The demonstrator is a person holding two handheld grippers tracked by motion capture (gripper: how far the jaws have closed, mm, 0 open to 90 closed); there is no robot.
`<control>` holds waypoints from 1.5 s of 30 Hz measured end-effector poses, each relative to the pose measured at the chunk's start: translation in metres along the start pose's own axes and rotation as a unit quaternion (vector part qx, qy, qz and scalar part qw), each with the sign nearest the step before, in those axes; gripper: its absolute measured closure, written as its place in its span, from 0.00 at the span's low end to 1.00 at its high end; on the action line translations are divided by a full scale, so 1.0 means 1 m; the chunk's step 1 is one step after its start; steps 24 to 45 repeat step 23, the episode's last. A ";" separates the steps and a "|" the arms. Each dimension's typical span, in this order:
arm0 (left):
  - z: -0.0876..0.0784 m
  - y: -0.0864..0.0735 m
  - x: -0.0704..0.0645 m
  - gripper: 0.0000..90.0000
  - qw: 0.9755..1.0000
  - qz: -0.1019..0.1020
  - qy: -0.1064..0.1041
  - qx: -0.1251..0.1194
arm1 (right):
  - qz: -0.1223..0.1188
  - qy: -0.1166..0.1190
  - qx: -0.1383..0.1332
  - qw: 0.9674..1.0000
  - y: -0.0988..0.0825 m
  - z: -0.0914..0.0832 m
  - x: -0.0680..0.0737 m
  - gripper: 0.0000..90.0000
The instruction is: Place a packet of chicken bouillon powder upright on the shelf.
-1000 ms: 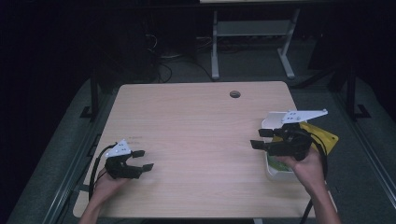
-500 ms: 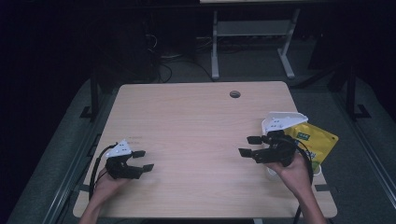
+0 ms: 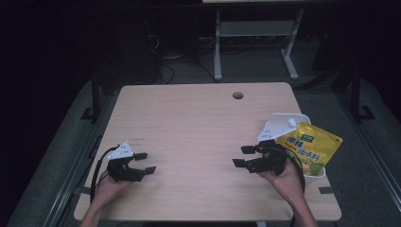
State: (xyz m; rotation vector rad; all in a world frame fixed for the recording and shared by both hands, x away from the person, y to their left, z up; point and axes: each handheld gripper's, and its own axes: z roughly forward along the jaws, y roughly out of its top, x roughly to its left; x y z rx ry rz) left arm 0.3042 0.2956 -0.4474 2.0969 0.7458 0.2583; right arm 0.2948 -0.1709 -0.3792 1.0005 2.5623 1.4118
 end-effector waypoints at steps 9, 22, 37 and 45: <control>0.000 0.000 0.000 0.33 1.000 0.000 -0.002 0.001 | -0.001 0.012 0.021 1.000 -0.012 0.021 0.005 0.39; 0.000 0.000 -0.001 0.33 1.000 0.000 -0.004 0.000 | 0.004 0.026 0.045 0.999 -0.028 0.043 0.010 0.33; 0.000 0.000 0.000 0.33 1.000 0.000 -0.004 0.000 | 0.003 0.026 0.046 0.999 -0.028 0.043 0.010 0.32; 0.000 0.000 0.000 0.33 1.000 0.000 -0.004 0.000 | 0.003 0.026 0.046 0.999 -0.028 0.043 0.010 0.32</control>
